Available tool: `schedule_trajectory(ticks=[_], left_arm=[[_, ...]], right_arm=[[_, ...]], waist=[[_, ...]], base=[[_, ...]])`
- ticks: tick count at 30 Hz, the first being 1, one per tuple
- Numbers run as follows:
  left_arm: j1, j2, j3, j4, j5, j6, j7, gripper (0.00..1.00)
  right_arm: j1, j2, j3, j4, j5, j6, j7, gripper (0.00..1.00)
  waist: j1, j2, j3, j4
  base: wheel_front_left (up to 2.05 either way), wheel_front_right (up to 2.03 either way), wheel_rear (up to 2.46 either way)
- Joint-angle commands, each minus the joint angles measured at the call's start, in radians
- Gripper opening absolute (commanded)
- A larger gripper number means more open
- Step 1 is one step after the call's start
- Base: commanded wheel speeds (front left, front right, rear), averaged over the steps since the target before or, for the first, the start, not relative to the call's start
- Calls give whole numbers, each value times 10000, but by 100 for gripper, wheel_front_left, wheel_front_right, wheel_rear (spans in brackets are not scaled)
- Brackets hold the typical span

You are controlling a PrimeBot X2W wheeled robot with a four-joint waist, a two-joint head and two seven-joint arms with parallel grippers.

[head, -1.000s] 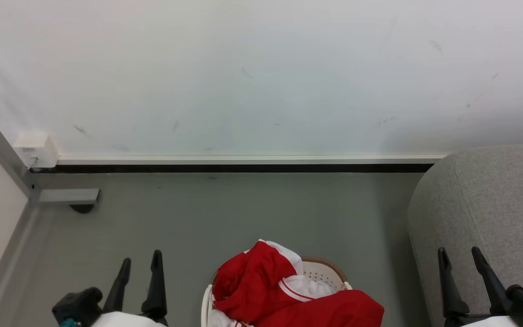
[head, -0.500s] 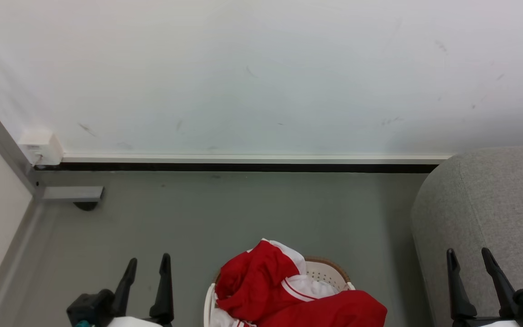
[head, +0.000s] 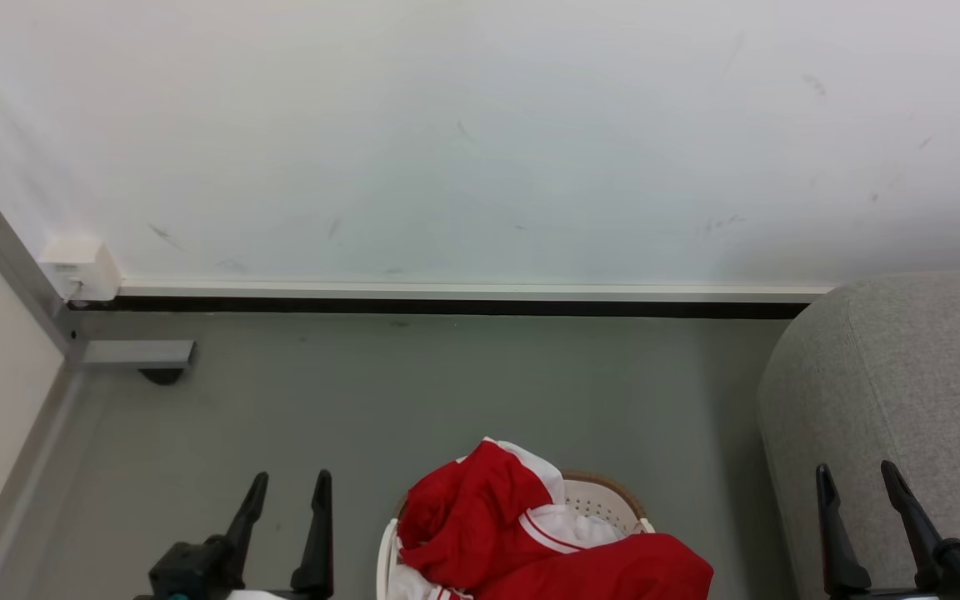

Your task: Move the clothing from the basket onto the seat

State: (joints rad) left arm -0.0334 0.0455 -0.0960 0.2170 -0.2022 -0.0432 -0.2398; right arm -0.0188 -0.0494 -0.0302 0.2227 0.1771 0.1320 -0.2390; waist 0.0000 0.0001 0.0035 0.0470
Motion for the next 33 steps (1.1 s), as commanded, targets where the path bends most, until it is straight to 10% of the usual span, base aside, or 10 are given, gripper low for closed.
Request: schedule_trajectory(ticks=[1, 33], left_arm=[[92, 80, -8, -25, 254, 4, -111, 100], [-567, 84, -361, 287, 1128, -365, -252, 100]], right_arm=[[42, -14, 22, 11, -247, -21, -120, 100], [-516, -16, 237, -175, -742, -23, -255, 100]], waist=[[0, -1, 12, 10], [0, -1, 1014, -459]], base=[[0, 0, 0], [0, 0, 0]])
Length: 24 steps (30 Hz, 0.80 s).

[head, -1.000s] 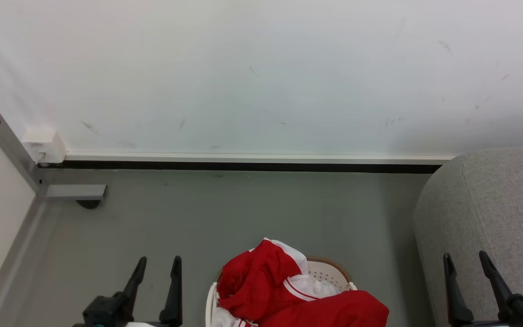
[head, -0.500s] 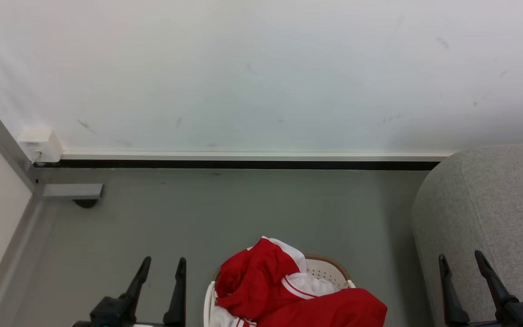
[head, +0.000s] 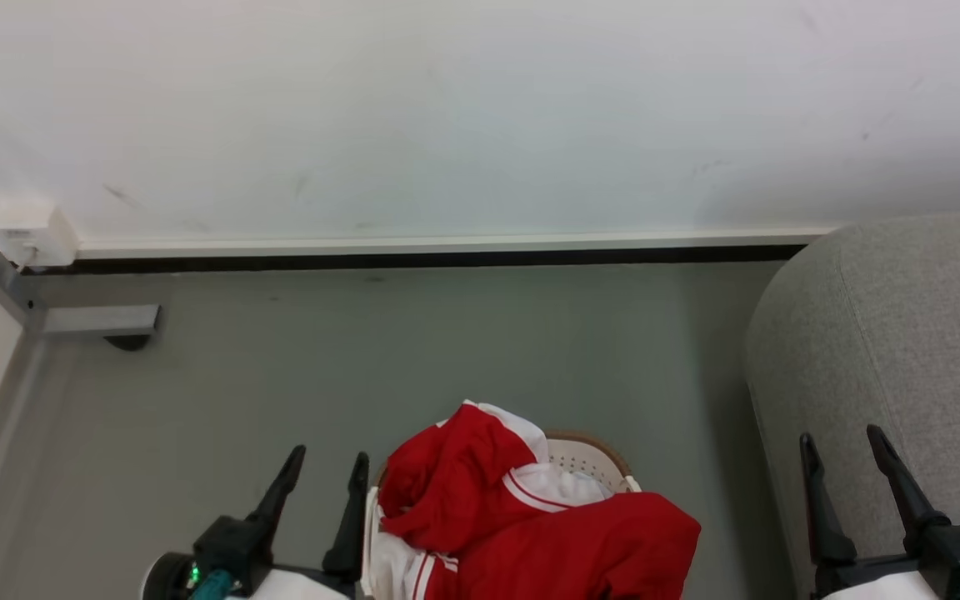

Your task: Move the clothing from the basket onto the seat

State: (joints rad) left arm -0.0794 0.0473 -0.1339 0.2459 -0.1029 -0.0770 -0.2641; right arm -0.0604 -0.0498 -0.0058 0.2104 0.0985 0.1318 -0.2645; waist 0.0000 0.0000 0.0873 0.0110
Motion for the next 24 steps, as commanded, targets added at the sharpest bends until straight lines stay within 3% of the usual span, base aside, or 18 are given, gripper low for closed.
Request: schedule_trajectory(ticks=[1, 8, 17, 24], left_arm=[[-252, 71, -59, 69, 166, -84, -7, 100], [-1819, 68, -1008, 1114, 283, -436, -7, 100], [-4530, 61, -2565, 3023, -256, -532, -8, 100], [-6406, 60, -4624, 4484, -1468, -533, -7, 100]], right_arm=[[-212, -11, 16, -87, 35, -21, 0, 100], [-1013, -14, 167, -420, -232, -21, 2, 100], [-2223, -8, 502, -1029, -796, -22, 2, 100], [-3032, -190, 542, -1679, -1299, -22, 2, 100]], waist=[[0, 0, 353, -157], [0, 0, 1743, -429], [0, 0, 4073, -457], [0, 0, 5767, -273]], base=[[0, 0, 0], [0, 0, 0], [0, 0, 0], [0, 0, 0]])
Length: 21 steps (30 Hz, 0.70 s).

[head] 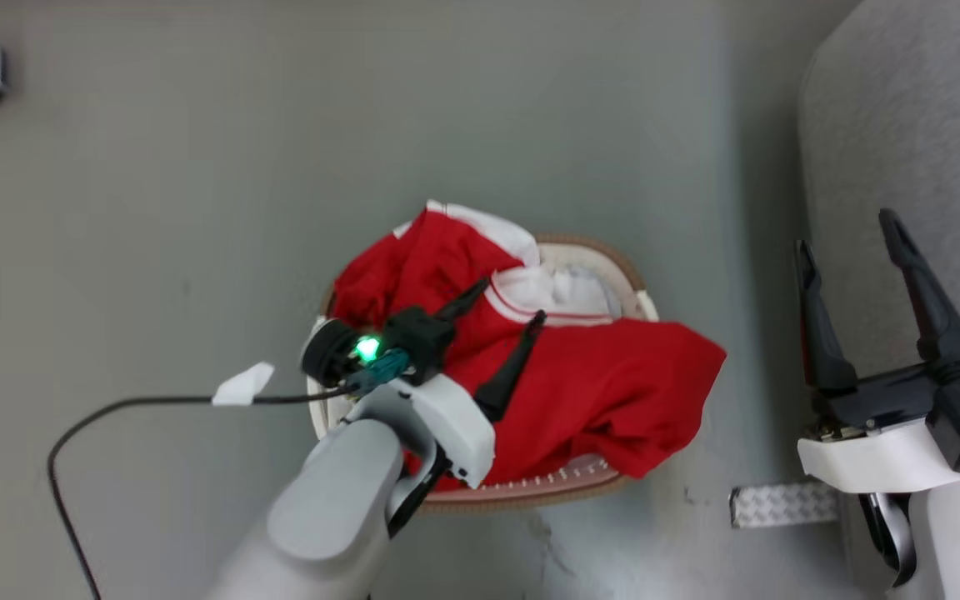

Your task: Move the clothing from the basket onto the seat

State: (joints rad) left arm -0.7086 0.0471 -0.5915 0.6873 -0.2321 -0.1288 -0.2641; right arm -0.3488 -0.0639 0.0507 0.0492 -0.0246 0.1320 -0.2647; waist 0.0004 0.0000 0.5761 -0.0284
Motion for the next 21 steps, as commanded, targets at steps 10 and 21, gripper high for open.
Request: schedule_trajectory(ticks=[10, 21], left_arm=[[-1802, 62, -2633, 2084, -1520, -16, 11, 100], [-3237, 280, -4777, 3451, -2680, -17, 149, 100]], right_arm=[[-593, -92, 34, -643, -311, -24, 4, 100], [-551, 65, -140, -1181, -249, -24, 4, 100]], waist=[[-4, 0, 2351, -31], [-4, 0, 3628, -448]], base=[[0, 0, 0], [0, 0, 0]])
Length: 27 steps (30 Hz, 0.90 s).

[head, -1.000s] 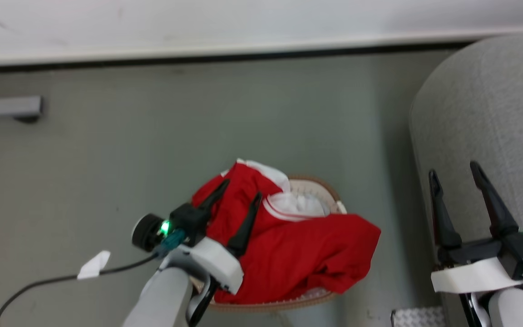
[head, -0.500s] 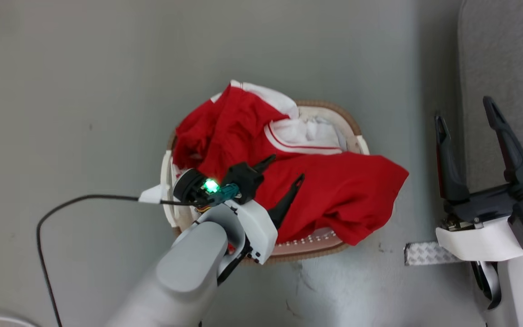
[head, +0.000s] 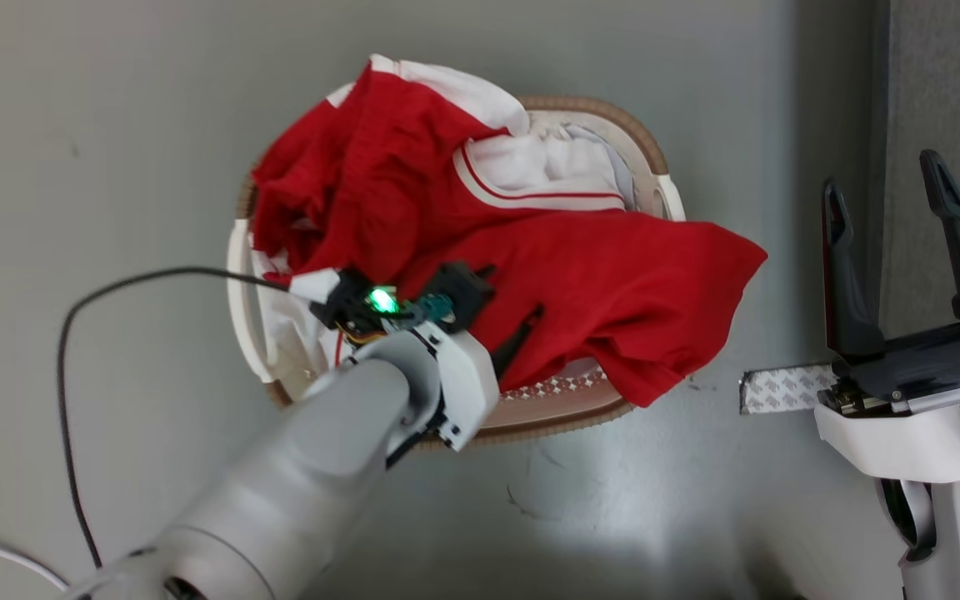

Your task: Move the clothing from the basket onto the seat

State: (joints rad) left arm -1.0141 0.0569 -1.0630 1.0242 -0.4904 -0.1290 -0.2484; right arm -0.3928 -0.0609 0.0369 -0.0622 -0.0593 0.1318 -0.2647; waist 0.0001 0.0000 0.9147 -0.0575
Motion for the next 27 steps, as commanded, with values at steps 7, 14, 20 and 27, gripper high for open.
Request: schedule_trajectory(ticks=[7, 14, 20, 27], left_arm=[[-1077, 410, -491, 649, -628, -17, -93, 100], [-1549, 517, -370, 1123, -475, 31, -169, 100], [-1486, 549, -351, 1235, -429, 27, -159, 100], [-1326, 441, -619, 1464, -341, -7, -161, 100]], right_arm=[[48, 98, -43, -268, 183, -22, 4, 100], [167, 115, -54, -410, 252, -22, 4, 100], [110, 118, -6, -435, 340, -22, 4, 100], [124, 117, 22, -426, 433, -22, 4, 100]], waist=[[-1, 0, 813, -283], [-1, 0, 1072, -311], [-1, 0, 1199, -335], [-1, 0, 1297, -384]], base=[[0, 0, 0], [0, 0, 0], [0, 0, 0], [0, 0, 0]])
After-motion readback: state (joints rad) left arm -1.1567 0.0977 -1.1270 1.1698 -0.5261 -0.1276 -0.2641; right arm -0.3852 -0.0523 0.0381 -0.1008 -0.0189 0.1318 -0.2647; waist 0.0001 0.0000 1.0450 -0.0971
